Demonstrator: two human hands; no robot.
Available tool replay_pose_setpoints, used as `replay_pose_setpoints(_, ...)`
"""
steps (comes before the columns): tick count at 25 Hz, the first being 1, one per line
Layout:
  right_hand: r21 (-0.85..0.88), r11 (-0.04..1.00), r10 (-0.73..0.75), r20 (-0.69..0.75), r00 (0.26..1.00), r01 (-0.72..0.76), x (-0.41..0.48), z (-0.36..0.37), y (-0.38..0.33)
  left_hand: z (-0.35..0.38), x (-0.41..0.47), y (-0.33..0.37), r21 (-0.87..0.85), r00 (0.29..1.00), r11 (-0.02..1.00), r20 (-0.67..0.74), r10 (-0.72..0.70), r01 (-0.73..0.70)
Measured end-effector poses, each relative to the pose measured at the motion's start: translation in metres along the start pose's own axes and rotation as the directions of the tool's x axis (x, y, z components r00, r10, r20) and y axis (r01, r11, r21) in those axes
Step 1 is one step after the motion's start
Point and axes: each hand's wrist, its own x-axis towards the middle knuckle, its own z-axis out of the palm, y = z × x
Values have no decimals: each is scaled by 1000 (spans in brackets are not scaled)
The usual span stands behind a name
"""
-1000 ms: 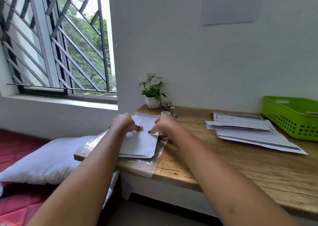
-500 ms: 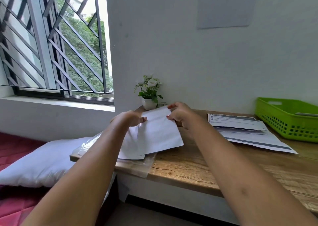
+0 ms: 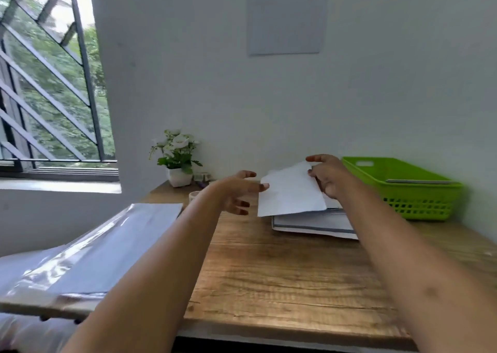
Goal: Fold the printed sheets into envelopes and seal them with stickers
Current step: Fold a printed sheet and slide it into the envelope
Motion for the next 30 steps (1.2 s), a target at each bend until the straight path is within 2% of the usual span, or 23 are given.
replay_pose_setpoints(4, 189, 976, 111, -6, 994, -108, 8, -26, 19, 29, 34, -1, -10, 996, 1000, 92, 5, -4)
replay_pose_setpoints(8, 322, 935, 131, 75, 989, -148, 11, -21, 30, 36, 50, -7, -37, 981, 989, 125, 145, -142)
replay_pose_setpoints(10, 292, 948, 92, 141, 986, -130, 11, -17, 29, 31, 48, -10, -16, 974, 984, 141, 178, -177)
replay_pose_setpoints(12, 274, 953, 80, 180, 980, -128, 10, -15, 30, 30, 45, -13, 179, 962, 966, 232, 146, -189)
replay_pose_setpoints(14, 243, 961, 84, 204, 975, -133, 7, -12, 34, 36, 42, -16, 421, 954, 877, 277, 117, -230)
replay_pose_setpoints(16, 192, 976, 47, 267, 963, -101, 4, -8, 39, 45, 37, -18, 608, 951, 734, 245, 188, -302)
replay_pose_setpoints(18, 31, 999, 2, 279, 960, -11, 6, -8, 42, 52, 32, -17, 663, 945, 674, 202, 256, -324)
replay_pose_setpoints(19, -180, 977, -67, 255, 964, 116, 9, -12, 44, 51, 33, -18, 648, 940, 685, 165, 300, -332)
replay_pose_setpoints(20, -448, 859, -147, 245, 958, 247, 15, -18, 46, 50, 34, -19, 628, 928, 699, 109, 356, -342)
replay_pose_setpoints(21, -659, 678, -183, 276, 944, 324, 19, -24, 49, 47, 35, -20, 607, 915, 722, 20, 403, -332)
replay_pose_setpoints(22, -783, 515, -148, 320, 936, 349, 22, -29, 53, 44, 36, -21, 572, 897, 757, -79, 434, -316)
replay_pose_setpoints(23, -851, 397, -69, 346, 936, 344, 23, -34, 57, 41, 36, -22, 526, 879, 796, -172, 444, -299)
replay_pose_setpoints(24, -890, 326, 16, 343, 939, 320, 25, -38, 62, 38, 37, -23, 470, 864, 833, -245, 441, -292)
replay_pose_setpoints(26, -914, 286, 106, 328, 939, 287, 25, -41, 66, 33, 36, -23, 357, 821, 877, -357, 446, -322)
replay_pose_setpoints(30, -920, 300, 94, 292, 952, 253, 30, -37, 65, 26, 36, -19, 40, 751, 901, -537, 384, -432)
